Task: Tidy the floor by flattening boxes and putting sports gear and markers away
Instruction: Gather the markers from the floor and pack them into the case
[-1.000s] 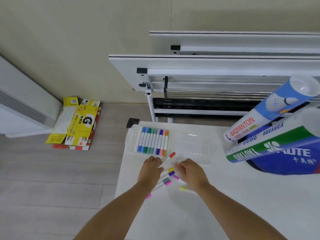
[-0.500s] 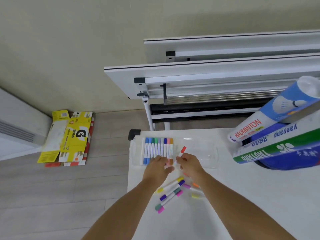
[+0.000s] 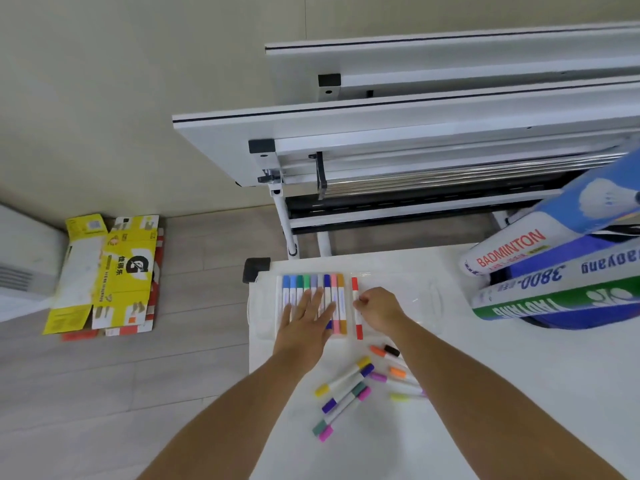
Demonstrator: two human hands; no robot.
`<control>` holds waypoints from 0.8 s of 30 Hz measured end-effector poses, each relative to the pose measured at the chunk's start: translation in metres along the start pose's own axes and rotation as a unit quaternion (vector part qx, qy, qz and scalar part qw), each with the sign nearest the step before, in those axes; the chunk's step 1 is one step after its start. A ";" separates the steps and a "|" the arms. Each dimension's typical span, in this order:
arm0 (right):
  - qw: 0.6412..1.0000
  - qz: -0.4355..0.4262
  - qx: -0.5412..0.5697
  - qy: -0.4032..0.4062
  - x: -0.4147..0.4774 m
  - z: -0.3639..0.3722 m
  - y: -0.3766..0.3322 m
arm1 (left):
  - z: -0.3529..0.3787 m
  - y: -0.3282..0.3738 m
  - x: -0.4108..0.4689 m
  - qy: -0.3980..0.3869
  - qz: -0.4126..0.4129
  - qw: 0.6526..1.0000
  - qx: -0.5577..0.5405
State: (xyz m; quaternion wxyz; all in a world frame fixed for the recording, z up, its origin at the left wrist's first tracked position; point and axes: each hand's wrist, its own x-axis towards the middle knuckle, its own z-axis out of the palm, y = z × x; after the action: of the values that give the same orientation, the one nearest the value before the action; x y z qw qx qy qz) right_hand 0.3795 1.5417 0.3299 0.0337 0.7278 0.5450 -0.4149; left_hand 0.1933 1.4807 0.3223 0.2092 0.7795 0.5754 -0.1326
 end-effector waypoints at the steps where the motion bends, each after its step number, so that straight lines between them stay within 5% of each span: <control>1: 1.000 -0.001 -0.002 0.004 0.002 0.002 0.000 | 0.000 0.000 0.000 0.001 -0.001 1.000 -0.002; 24: 0.994 -0.079 -0.034 0.069 -0.010 -0.008 0.027 | 0.001 -0.003 -0.001 0.012 0.010 1.000 -0.004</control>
State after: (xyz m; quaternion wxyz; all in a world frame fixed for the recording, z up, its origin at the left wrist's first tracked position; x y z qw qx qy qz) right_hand 0.4055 1.5274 0.3312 -0.0124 0.7081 0.6152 -0.3465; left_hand 0.1903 1.4803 0.3212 0.2065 0.7857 0.5709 -0.1188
